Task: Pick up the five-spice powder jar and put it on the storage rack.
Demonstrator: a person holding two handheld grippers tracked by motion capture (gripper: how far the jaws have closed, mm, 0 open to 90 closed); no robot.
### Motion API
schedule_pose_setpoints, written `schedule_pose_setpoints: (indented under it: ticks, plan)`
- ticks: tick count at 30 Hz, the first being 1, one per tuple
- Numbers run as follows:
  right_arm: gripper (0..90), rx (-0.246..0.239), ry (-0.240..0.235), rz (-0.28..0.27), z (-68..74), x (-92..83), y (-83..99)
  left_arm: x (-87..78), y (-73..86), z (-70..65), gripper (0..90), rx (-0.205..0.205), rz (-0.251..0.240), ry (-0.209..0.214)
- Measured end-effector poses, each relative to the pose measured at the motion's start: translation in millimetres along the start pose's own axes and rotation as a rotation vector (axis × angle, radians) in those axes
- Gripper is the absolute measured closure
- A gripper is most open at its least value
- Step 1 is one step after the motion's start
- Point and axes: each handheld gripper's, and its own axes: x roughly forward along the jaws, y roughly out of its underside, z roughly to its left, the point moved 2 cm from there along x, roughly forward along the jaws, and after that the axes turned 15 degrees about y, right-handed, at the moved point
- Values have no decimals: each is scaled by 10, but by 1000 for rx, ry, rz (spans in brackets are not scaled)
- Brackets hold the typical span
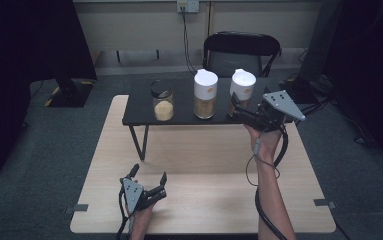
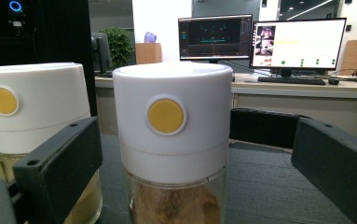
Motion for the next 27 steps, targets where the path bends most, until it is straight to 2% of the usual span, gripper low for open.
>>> schedule_pose_setpoints:
  ticks: [9,13,27]
  plan:
    - [8,5,3,-7,-53,-58,3,-1,0,1,30,1,0,0]
    - [8,-10,16,-24,-47,-128,35,-1,0,1,30,2,1,1]
    - [6,17,0,-50,-90,-280,16,-1,0,1,30,2,0,2]
